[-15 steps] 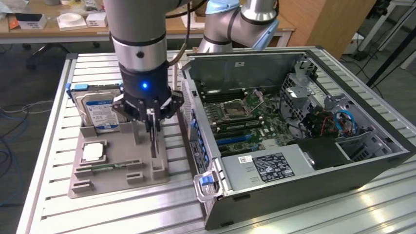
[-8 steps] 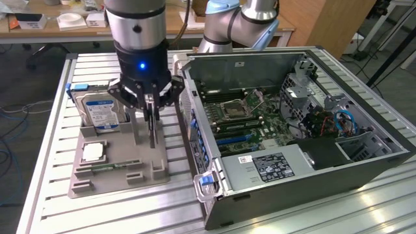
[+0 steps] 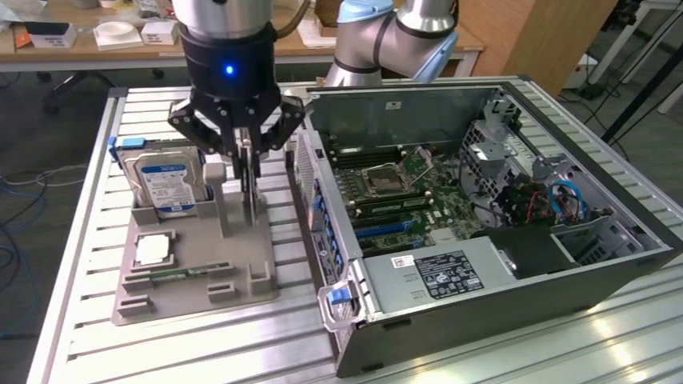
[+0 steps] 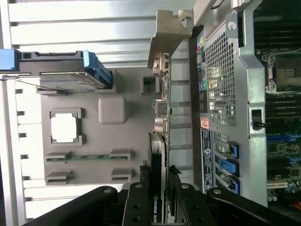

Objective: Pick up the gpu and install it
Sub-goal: 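Pick up the gpu and move the gpu toward the slot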

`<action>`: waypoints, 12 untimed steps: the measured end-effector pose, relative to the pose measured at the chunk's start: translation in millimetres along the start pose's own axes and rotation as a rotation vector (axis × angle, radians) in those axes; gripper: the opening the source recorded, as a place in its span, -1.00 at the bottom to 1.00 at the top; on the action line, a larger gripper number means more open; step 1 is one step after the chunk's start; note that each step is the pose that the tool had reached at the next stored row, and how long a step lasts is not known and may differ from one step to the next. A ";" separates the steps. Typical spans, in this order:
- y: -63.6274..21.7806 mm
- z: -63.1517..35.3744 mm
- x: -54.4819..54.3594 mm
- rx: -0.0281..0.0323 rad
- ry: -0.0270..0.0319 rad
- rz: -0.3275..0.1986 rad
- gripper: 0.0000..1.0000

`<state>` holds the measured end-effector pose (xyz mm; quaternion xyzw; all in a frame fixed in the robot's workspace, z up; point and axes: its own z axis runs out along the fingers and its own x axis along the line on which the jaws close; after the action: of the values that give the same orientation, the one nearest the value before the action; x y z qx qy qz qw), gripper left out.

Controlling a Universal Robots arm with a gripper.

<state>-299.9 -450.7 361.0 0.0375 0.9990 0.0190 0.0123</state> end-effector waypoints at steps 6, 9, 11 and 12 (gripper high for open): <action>0.7 -17.8 -0.5 0.0007 -0.0002 0.000 -0.47; 0.9 -24.4 -0.7 0.0031 -0.0001 0.000 -0.47; 1.3 -33.6 -0.8 0.0031 -0.0002 0.000 -0.47; 1.5 -38.0 -0.9 0.0030 -0.0002 0.000 -0.47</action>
<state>-299.9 -450.7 399.1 0.0375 0.9991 0.0175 0.0124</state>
